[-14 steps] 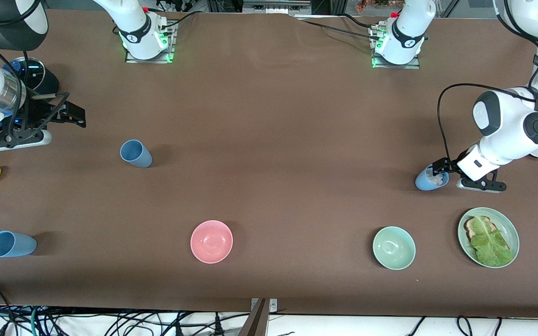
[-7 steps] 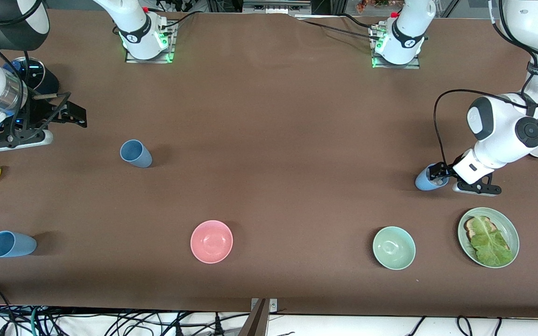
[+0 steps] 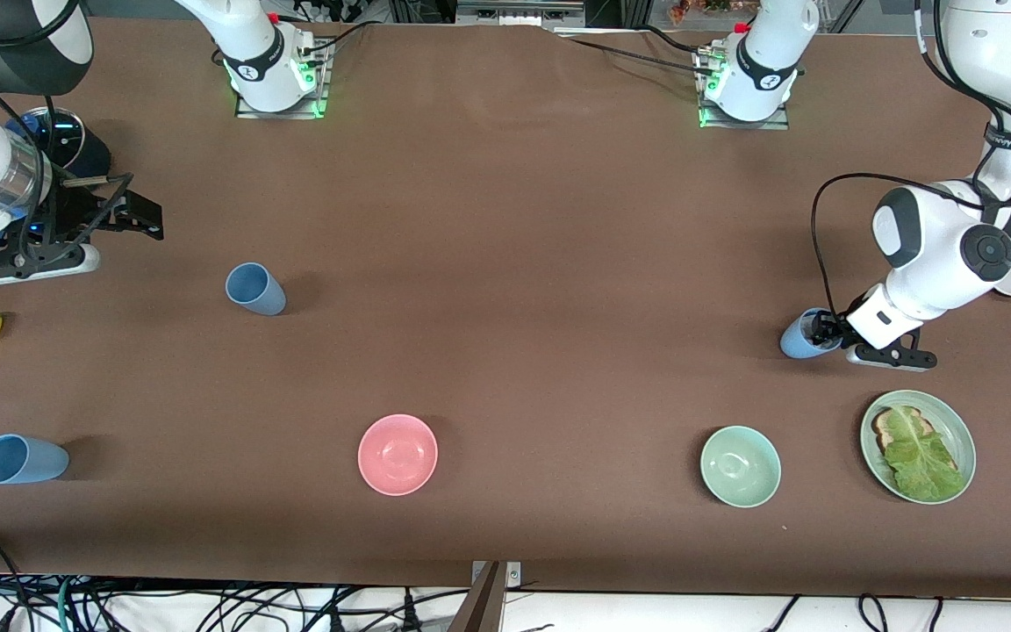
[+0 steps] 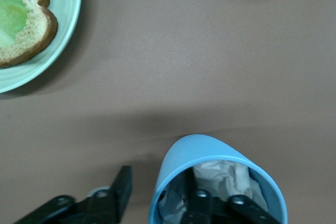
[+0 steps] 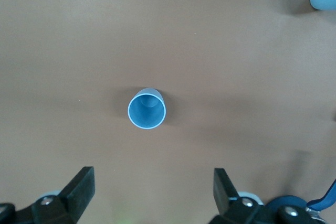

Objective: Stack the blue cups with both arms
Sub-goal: 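Lower the left gripper and grasp the tissue-filled cup's rim, then lift the tissue cup with the left gripper toward the table middle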

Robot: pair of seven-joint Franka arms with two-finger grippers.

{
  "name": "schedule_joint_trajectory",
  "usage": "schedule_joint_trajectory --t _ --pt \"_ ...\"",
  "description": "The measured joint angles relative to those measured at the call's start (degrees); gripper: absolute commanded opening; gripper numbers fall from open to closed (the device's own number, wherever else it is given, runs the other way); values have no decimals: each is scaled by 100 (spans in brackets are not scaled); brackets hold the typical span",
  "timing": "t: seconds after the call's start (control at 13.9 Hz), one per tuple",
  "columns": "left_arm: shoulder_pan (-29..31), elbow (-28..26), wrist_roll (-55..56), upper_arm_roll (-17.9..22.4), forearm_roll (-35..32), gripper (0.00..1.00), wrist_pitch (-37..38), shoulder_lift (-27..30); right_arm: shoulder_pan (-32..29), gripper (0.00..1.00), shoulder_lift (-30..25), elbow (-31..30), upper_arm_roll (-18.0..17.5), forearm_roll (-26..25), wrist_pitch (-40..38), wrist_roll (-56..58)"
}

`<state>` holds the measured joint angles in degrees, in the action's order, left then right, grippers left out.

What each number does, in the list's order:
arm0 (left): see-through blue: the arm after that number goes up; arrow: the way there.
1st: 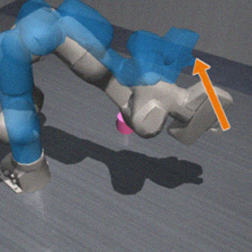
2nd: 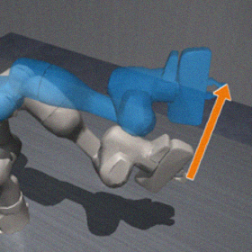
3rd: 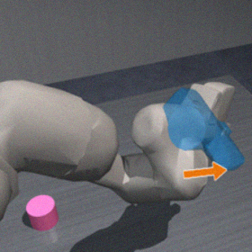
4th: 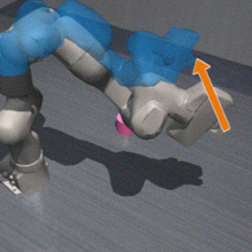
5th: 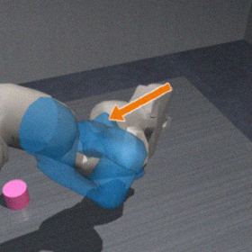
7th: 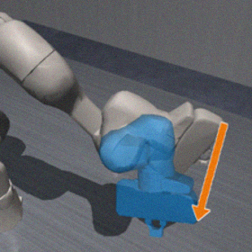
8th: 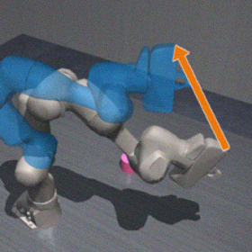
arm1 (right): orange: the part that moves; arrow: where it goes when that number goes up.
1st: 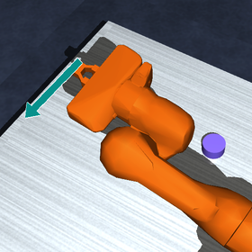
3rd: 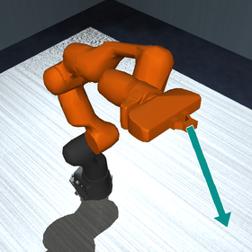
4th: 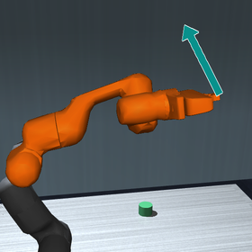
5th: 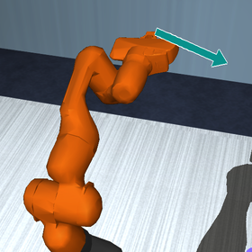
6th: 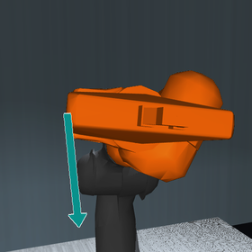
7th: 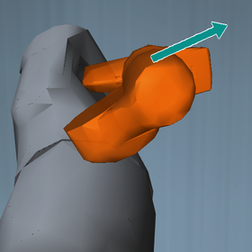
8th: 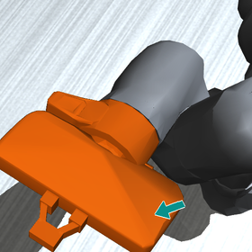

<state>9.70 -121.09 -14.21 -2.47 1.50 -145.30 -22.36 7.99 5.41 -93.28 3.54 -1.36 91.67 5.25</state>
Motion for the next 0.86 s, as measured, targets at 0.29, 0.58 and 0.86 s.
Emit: schedule_joint_trajectory --t 0.29,0.58,0.86 --pt "4 -7 -4 -6 1 0 0 21 0 100 -3 0 0 0 2 0" --pt "4 -4 -57 -5 1 0 1 25 2 100 -83 41 -32 3 3 3" --pt "-50 209 -69 -55 1 0 808 350 5 100 -276 62 -55 83 -33 3"
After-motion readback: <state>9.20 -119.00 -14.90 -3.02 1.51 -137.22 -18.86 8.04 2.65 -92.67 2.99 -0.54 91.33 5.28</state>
